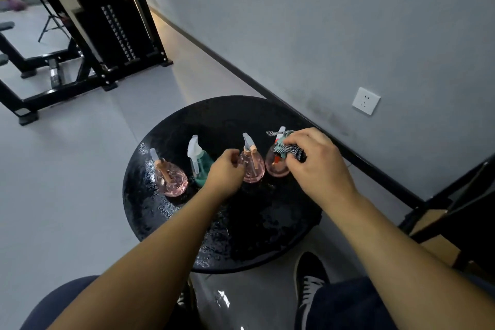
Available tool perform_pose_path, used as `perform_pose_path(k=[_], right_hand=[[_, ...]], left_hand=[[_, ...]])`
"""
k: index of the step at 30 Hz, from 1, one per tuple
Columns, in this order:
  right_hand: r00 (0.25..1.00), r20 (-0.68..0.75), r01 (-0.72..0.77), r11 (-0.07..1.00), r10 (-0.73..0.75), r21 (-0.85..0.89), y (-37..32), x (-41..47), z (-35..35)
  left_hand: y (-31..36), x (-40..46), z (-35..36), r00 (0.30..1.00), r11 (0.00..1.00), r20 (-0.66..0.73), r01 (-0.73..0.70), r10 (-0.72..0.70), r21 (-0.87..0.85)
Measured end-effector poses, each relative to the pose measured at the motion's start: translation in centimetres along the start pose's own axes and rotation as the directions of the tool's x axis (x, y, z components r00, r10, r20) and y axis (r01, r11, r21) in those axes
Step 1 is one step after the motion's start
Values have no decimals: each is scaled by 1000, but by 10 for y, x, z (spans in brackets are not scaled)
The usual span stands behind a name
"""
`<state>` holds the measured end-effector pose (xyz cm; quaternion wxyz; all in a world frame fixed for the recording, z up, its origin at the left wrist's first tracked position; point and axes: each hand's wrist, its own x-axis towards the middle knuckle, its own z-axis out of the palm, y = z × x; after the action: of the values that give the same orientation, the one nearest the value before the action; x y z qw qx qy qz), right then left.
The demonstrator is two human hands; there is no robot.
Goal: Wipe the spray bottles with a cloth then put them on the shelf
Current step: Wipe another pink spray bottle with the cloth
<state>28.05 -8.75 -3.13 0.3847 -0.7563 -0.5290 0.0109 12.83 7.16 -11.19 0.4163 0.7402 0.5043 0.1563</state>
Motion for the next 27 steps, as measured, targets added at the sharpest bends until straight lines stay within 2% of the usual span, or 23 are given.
perform_pose_path(k=[6, 10, 14, 19, 27], right_hand=[[1000, -8, -8, 1000, 8, -17, 11, 1, 0], [1000, -11, 5, 1000, -6, -19, 13, 1, 3], [1000, -13, 5, 1000, -5, -7, 13, 3, 4], [1000, -24, 11, 1000, -12, -21, 10, 1, 6], [1000, -8, 10, 999, -10, -32, 11, 1, 7]], left_hand=[[-3, 45, 9, 996, 995, 68, 57, -52, -86], [-8, 55, 7, 988, 987, 156, 28, -3, -160], [-16, 51, 11, 989, 971, 132, -29, 61, -237], [-21, 48, 14, 997, 959, 31, -64, 76, -276], [-23, 44, 11, 995, 928, 62, -48, 76, -370]])
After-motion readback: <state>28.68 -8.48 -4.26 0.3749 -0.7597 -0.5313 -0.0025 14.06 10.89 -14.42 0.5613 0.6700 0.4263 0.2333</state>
